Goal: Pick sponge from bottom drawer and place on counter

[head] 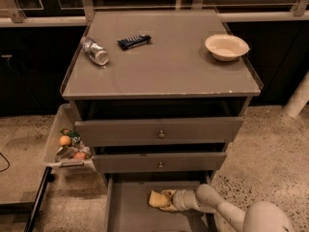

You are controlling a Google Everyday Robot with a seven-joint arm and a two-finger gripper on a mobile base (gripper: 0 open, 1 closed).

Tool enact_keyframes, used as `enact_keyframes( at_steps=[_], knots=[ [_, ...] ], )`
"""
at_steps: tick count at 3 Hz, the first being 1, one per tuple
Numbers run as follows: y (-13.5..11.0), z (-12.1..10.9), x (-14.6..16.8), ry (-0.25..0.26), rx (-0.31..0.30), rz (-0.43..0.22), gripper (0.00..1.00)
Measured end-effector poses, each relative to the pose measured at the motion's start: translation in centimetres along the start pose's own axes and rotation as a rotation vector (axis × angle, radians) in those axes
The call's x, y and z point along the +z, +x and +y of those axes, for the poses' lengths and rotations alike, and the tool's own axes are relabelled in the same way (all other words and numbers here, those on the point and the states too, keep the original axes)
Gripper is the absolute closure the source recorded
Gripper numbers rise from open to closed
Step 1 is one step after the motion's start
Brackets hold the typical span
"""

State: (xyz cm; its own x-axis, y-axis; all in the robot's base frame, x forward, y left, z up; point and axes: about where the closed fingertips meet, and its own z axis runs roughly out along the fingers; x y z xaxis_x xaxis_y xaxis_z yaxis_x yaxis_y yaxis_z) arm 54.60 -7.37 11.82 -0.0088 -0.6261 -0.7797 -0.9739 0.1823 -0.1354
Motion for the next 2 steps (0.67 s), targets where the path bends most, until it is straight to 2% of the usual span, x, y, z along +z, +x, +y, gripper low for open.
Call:
enact_keyframes(
  at_steps=[1, 2],
  knots=[
    [-0.8, 0.4, -0.5, -0.012, -0.005, -0.015, 1.0],
    [-3.1, 0.5, -3.1, -0.007, -0.047, -0.033, 1.0]
  ],
)
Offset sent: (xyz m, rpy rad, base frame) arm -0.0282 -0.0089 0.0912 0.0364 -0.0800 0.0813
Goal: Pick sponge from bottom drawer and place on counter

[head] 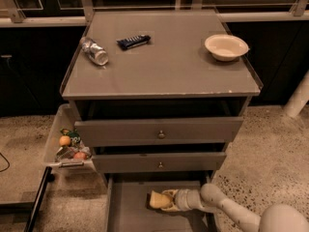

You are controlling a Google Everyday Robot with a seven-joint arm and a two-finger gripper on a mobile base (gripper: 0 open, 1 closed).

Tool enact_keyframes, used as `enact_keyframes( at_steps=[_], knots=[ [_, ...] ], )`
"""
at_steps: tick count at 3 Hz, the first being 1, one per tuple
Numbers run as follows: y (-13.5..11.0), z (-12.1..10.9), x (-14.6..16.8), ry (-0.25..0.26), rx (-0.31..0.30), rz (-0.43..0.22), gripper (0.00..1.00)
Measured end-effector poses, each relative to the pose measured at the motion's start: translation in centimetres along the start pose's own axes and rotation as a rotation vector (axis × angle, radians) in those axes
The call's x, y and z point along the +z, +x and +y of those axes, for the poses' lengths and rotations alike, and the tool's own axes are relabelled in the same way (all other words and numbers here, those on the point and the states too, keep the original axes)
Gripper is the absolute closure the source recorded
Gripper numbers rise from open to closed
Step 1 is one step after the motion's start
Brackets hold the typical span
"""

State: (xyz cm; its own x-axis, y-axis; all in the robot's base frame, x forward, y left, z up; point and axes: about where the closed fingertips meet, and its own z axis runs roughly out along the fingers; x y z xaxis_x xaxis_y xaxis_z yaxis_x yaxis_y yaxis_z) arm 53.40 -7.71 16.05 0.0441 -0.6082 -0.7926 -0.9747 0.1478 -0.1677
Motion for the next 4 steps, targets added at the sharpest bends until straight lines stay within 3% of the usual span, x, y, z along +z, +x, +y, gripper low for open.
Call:
enact_keyframes(
  at_steps=[2, 4],
  knots=[
    [-6.7, 1.2, -5.8, -0.028, -0.1, -0.07, 1.0],
    [-12.9, 0.7, -14.2, -0.029, -0.163, -0.121, 1.0]
  ],
)
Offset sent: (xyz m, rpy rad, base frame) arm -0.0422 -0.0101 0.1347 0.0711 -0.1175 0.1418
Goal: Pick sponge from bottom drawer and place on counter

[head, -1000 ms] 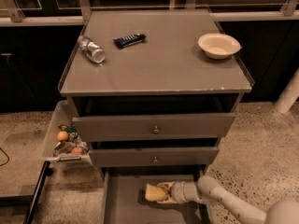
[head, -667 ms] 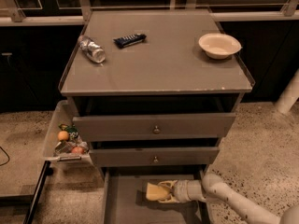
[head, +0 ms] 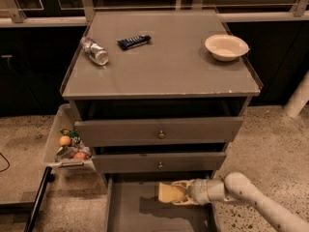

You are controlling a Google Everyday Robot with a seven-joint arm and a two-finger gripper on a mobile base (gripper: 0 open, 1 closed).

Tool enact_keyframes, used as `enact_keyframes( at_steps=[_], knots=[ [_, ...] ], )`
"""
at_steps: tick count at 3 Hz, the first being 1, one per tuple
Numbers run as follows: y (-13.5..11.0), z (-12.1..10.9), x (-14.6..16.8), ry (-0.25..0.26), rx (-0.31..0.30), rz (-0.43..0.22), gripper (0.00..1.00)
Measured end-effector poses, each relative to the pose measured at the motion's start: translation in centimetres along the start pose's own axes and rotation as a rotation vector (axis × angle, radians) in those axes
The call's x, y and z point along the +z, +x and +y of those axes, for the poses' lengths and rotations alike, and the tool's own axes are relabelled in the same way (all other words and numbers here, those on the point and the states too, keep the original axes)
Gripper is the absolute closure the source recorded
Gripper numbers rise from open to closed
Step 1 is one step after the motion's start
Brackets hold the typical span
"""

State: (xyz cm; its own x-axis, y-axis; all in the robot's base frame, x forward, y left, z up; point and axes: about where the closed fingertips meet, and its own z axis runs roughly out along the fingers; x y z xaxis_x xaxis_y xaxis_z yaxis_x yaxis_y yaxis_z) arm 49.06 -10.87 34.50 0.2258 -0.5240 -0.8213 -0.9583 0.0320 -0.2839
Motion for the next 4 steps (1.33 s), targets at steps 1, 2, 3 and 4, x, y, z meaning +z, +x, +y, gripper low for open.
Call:
enact_keyframes(
  at_steps=[1, 2, 3, 4],
  knots=[
    [-4.9, -2.6, -7.7, 0.069, -0.043, 0.052, 1.0],
    [-4.9, -2.6, -7.7, 0.069, -0.043, 0.051, 1.0],
    [-5.7, -2.6, -7.9, 0.062, -0.056, 0.0, 1.0],
    [-8.7, -3.1, -9.4, 0.049, -0.113, -0.065, 1.0]
  ],
)
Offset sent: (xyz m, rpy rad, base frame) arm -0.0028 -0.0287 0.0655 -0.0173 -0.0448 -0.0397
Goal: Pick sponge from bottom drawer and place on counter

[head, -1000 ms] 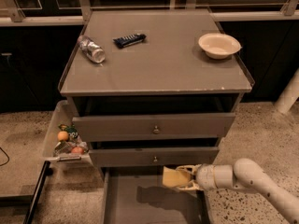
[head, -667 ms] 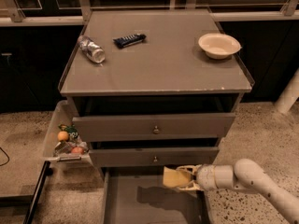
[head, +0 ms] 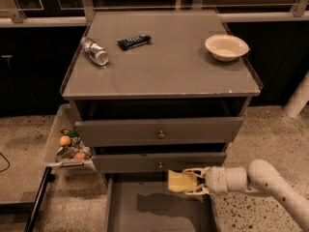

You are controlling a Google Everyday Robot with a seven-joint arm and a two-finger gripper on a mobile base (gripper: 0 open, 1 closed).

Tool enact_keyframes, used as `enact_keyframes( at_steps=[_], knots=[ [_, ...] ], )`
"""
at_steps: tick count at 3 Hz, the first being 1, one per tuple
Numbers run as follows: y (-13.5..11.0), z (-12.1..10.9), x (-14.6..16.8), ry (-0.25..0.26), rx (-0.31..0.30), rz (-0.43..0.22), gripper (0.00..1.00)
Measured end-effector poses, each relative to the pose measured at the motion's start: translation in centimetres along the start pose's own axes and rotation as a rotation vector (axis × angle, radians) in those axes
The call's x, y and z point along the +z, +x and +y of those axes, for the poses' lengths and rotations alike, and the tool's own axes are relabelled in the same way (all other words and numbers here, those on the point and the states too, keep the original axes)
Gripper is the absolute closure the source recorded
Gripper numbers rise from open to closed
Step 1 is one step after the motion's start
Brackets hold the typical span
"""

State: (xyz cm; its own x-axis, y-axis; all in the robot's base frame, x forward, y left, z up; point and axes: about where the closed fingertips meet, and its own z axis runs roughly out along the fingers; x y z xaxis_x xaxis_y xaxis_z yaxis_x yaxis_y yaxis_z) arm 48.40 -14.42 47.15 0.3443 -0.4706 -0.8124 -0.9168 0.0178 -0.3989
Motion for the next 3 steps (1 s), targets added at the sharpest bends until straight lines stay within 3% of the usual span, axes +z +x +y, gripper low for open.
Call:
enact_keyframes(
  at_steps=[1, 2, 3],
  knots=[
    [-3.5, -1.2, -2.0, -0.015, -0.06, -0.069, 1.0],
    [-8.2, -2.5, -4.5, -0.027, -0.139, -0.092, 1.0],
    [-12.6, -4.1, -7.8, -0.009, -0.196, -0.036, 1.0]
  ],
)
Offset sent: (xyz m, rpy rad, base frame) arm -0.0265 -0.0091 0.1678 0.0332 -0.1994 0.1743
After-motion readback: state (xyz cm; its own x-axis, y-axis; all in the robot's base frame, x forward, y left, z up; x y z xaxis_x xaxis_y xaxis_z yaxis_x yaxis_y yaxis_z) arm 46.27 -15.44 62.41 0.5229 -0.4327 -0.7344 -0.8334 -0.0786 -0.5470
